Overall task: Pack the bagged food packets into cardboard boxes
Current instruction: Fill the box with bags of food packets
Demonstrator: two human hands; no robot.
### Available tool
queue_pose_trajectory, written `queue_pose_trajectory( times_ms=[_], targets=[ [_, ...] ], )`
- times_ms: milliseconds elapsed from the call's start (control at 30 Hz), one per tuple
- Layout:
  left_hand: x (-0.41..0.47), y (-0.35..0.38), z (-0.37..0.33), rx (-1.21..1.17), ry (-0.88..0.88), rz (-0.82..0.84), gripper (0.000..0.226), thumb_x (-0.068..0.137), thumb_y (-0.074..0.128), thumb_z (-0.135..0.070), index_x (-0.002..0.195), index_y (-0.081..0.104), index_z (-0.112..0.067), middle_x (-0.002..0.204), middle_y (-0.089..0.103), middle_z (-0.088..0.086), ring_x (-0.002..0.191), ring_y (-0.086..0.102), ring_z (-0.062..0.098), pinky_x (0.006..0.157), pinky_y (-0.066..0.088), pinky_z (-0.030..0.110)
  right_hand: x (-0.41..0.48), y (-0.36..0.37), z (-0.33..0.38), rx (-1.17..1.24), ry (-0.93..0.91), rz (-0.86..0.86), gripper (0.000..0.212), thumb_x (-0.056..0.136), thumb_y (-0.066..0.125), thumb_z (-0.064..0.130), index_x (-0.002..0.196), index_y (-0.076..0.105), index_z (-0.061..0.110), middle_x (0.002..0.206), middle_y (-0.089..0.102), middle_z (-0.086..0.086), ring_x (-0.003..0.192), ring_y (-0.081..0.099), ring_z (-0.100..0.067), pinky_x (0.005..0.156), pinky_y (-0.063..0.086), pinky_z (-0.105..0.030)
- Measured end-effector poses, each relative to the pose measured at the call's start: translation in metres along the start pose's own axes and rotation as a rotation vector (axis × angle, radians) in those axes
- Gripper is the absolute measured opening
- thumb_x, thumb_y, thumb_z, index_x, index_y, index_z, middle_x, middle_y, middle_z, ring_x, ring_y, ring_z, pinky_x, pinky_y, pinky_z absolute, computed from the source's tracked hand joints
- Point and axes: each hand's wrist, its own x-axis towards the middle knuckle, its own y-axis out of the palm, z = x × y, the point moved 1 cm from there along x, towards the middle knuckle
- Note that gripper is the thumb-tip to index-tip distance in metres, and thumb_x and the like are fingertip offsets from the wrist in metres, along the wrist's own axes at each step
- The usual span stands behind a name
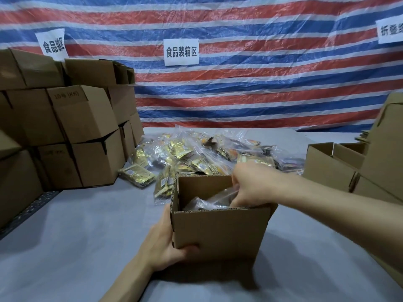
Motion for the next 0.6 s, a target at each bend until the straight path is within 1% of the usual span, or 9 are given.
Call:
queue_pose_trajectory(
  times_ms=[67, 133, 267, 333, 367, 433, 500, 533, 600],
  targets=[
    [0.0, 0.0, -0.001, 0.0, -0.01, -0.006, 0.107, 0.056, 0.067, -0.091, 0.132, 0.059, -0.015, 0.111, 0.068, -0.022, 0.106, 0.065, 0.002, 0.087, 0.054, 0.038, -0.001, 0.005, 0.008, -0.165, 0.0, -0.063, 0.034, 0.081, 0.08, 0.026, 0.071, 0.048, 0.017, 0.069, 0.053, 0.0, 0.058, 0.051, -0.017, 0.046, 0.037, -0.029],
    [0.0, 0.0, 0.0, 0.017, -0.009, -0.003, 0.104, 0.058, 0.068, -0.089, 0.133, 0.059, -0.017, 0.113, 0.067, -0.025, 0.107, 0.064, -0.001, 0.087, 0.054, 0.037, -0.003, 0.001, 0.012, -0.209, -0.016, -0.098, 0.036, 0.08, 0.078, 0.022, 0.07, 0.044, 0.018, 0.071, 0.05, 0.0, 0.061, 0.051, -0.019, 0.045, 0.032, -0.028],
    [0.001, 0.001, 0.001, 0.023, -0.018, 0.005, 0.095, 0.06, 0.074, -0.078, 0.135, 0.056, -0.023, 0.118, 0.064, -0.026, 0.109, 0.062, -0.003, 0.089, 0.053, 0.033, -0.014, -0.01, 0.018, -0.324, -0.053, -0.287, 0.032, 0.081, 0.075, 0.024, 0.074, 0.044, 0.017, 0.079, 0.053, 0.0, 0.085, 0.052, -0.02, 0.059, 0.037, -0.031],
    [0.0, 0.001, 0.0, 0.018, -0.021, 0.008, 0.098, 0.058, 0.071, -0.084, 0.135, 0.055, -0.025, 0.119, 0.062, -0.031, 0.109, 0.061, -0.006, 0.087, 0.051, 0.024, -0.017, -0.009, 0.02, -0.397, -0.139, -0.441, 0.021, 0.084, 0.069, 0.022, 0.081, 0.048, 0.019, 0.088, 0.052, 0.002, 0.092, 0.042, -0.017, 0.071, 0.038, -0.032],
    [0.0, 0.001, 0.0, 0.023, -0.022, 0.009, 0.098, 0.058, 0.071, -0.084, 0.135, 0.055, -0.025, 0.119, 0.061, -0.032, 0.109, 0.06, -0.008, 0.086, 0.049, 0.02, -0.018, -0.008, 0.021, -0.357, -0.189, -0.464, 0.014, 0.086, 0.067, 0.022, 0.083, 0.053, 0.02, 0.089, 0.054, 0.003, 0.091, 0.047, -0.017, 0.072, 0.042, -0.032],
    [0.0, 0.002, 0.001, 0.03, -0.022, 0.017, 0.095, 0.059, 0.073, -0.077, 0.136, 0.054, -0.025, 0.118, 0.06, -0.033, 0.108, 0.06, -0.008, 0.084, 0.049, 0.018, -0.018, -0.006, 0.022, -0.109, -0.237, -0.289, 0.015, 0.093, 0.063, 0.036, 0.085, 0.064, 0.024, 0.085, 0.063, 0.008, 0.085, 0.06, -0.013, 0.071, 0.049, -0.03],
    [0.001, 0.002, 0.002, 0.028, -0.018, 0.017, 0.093, 0.06, 0.073, -0.075, 0.136, 0.054, -0.024, 0.117, 0.061, -0.03, 0.107, 0.061, -0.006, 0.084, 0.05, 0.022, -0.015, -0.003, 0.024, 0.141, -0.213, 0.078, 0.035, 0.101, 0.048, 0.053, 0.087, 0.066, 0.026, 0.084, 0.064, 0.014, 0.082, 0.061, -0.007, 0.073, 0.048, -0.028],
    [0.002, 0.003, 0.002, 0.025, -0.023, 0.016, 0.093, 0.06, 0.073, -0.075, 0.136, 0.054, -0.024, 0.117, 0.061, -0.029, 0.107, 0.061, -0.005, 0.084, 0.05, 0.023, -0.013, -0.001, 0.025, 0.201, -0.199, 0.229, 0.044, 0.103, 0.037, 0.057, 0.094, 0.066, 0.027, 0.092, 0.065, 0.015, 0.091, 0.061, -0.009, 0.081, 0.047, -0.03],
    [0.002, 0.002, 0.001, 0.016, -0.031, 0.033, 0.095, 0.06, 0.072, -0.078, 0.136, 0.054, -0.024, 0.117, 0.062, -0.028, 0.108, 0.061, -0.004, 0.085, 0.05, 0.024, -0.006, 0.005, 0.024, 0.247, -0.142, 0.441, 0.063, 0.103, 0.021, 0.065, 0.128, 0.064, 0.027, 0.133, 0.061, 0.01, 0.128, 0.052, -0.014, 0.109, 0.037, -0.034]
  ],
)
